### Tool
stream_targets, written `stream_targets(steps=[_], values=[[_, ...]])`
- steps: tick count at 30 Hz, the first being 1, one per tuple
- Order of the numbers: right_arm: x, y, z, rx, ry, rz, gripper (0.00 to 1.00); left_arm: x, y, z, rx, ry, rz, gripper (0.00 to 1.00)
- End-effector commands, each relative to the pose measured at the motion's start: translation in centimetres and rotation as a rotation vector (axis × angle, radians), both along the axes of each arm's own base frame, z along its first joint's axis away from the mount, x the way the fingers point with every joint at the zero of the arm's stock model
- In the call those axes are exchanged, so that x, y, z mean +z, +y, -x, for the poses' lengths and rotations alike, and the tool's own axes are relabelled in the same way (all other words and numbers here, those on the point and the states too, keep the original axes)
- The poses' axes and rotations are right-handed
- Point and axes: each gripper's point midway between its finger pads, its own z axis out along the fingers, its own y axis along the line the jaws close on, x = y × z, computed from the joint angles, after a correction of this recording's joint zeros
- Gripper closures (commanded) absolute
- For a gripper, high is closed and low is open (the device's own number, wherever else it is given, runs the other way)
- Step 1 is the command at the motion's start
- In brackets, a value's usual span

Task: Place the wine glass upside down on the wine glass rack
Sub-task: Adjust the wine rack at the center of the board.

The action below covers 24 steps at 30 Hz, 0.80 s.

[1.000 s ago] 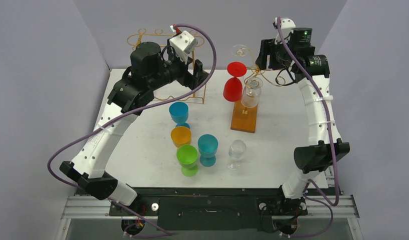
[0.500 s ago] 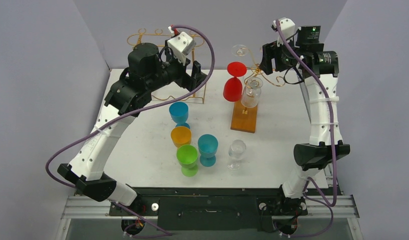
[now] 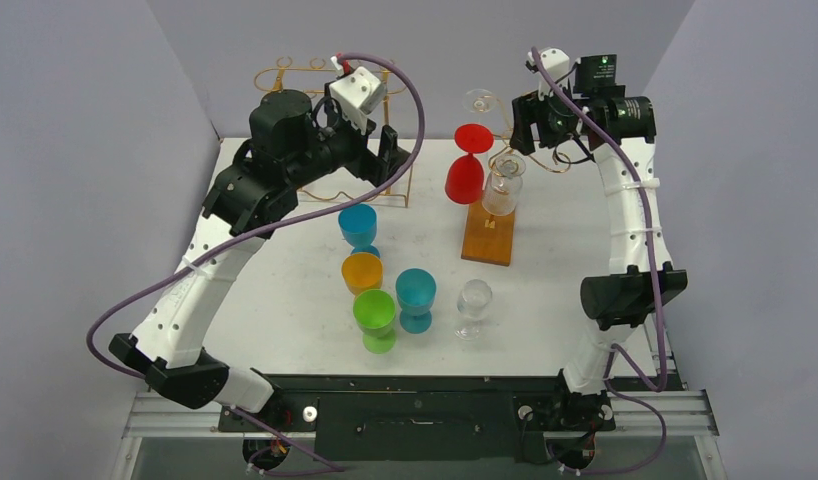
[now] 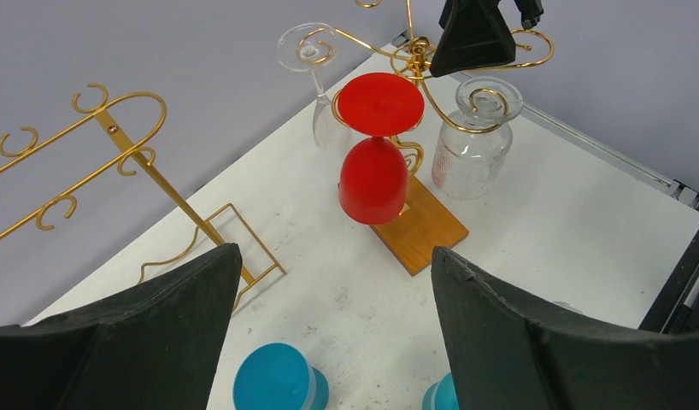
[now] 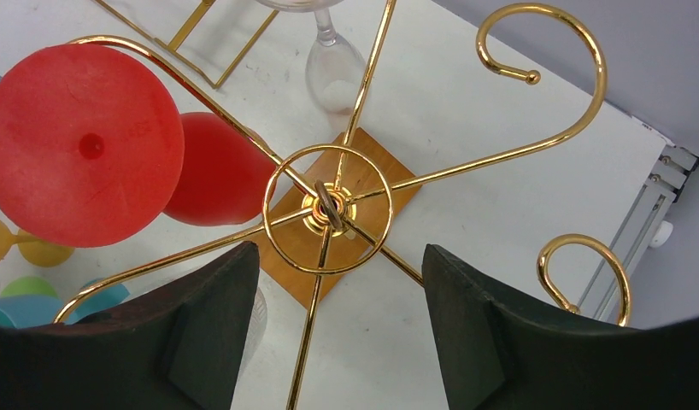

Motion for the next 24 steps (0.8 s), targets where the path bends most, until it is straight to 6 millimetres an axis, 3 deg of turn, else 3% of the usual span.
stream_targets(steps=[1,20,24], values=[[0.8,0.4,-0.6,-0.013,-0.033,0.003,0.35,2.3,1.0,0.6,0.013,-0.072,0.037,0.21],[-2.3,0.9,-1.5,0.003,0.041,0.028,0.38,2.3,0.9,0.6,0.008,-0.089,0.048,0.21],[-2.8,1.1,-1.7,-0.021,0.059,0.008,0.47,2.3,0.8,0.6,0.007,-0.085,0.055,0.21]])
